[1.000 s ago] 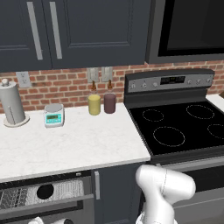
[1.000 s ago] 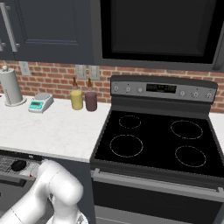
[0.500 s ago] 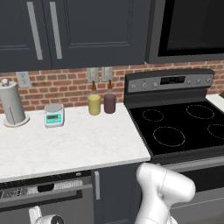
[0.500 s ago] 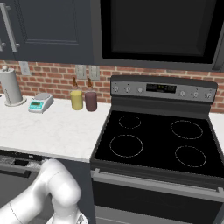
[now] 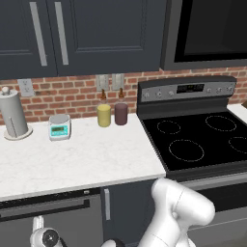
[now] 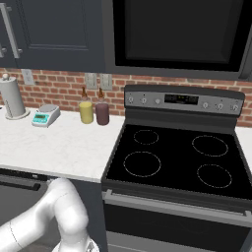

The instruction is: Pick up the cup and bowl from the counter, place them in the dishwasher, and close the dishwasher door.

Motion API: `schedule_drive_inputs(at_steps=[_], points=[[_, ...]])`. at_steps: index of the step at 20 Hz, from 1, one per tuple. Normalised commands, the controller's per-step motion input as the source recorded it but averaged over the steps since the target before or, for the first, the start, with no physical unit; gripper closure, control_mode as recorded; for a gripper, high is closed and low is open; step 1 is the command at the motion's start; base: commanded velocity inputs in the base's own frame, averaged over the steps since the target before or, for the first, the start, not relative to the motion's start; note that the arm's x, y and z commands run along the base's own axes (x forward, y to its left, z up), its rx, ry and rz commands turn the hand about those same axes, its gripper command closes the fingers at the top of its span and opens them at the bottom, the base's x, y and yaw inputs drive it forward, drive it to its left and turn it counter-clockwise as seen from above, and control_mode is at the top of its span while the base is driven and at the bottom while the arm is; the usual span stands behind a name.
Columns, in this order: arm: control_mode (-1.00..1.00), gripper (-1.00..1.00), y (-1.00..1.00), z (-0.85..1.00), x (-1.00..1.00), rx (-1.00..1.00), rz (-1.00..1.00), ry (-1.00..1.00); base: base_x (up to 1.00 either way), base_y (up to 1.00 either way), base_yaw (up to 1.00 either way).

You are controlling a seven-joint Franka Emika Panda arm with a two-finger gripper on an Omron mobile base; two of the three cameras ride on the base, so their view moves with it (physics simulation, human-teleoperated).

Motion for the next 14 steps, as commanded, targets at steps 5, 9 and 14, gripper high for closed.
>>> schedule_drive_inputs(at_steps=[5, 9, 14], points=[[-1.0, -1.0, -0.32, -0.38, 1.0, 0.15, -0.27, -0.1, 0.0, 0.0, 0.0], [-1.0, -1.0, -0.34, -0.38, 1.0, 0.15, -0.26, -0.13, 0.0, 0.0, 0.0], [-1.0, -1.0, -0.3, -0.19, 1.0, 0.08, -0.29, -0.17, 0.0, 0.0, 0.0]])
